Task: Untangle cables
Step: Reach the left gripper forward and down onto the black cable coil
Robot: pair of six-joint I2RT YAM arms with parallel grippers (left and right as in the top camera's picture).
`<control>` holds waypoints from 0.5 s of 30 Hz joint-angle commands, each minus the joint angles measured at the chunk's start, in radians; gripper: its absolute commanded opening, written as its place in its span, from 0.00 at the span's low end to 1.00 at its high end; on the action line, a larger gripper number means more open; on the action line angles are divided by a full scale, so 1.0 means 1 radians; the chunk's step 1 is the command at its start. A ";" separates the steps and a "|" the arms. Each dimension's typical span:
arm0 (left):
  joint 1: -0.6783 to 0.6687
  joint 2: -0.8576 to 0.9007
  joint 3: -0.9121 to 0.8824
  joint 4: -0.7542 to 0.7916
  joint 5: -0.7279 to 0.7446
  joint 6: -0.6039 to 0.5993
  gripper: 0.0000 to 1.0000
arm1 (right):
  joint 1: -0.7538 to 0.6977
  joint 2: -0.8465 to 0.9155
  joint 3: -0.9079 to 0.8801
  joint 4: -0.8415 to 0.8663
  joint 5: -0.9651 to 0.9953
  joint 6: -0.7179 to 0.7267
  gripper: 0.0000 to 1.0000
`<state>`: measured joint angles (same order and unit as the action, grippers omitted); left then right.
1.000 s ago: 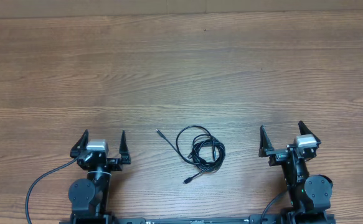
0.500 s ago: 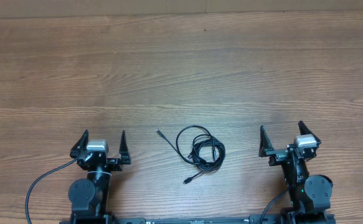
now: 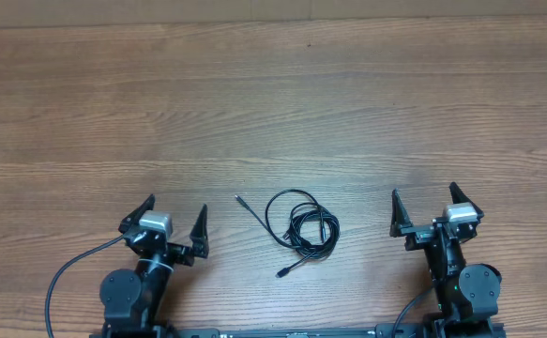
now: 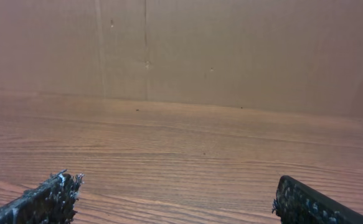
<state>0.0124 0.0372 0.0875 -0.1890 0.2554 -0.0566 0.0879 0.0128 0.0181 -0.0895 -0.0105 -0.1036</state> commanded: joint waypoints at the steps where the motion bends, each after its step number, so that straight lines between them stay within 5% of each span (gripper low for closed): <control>1: -0.006 0.004 0.133 -0.054 0.050 -0.024 1.00 | 0.008 -0.010 -0.010 0.006 0.009 0.010 1.00; 8: -0.006 0.107 0.299 -0.200 0.058 -0.118 0.99 | 0.008 -0.010 -0.010 0.006 0.009 0.010 1.00; 15: -0.006 0.356 0.526 -0.325 0.230 -0.124 1.00 | 0.008 -0.010 -0.010 0.006 0.009 0.010 1.00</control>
<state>0.0124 0.3088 0.5056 -0.4786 0.3813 -0.1589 0.0879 0.0128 0.0181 -0.0898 -0.0101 -0.1043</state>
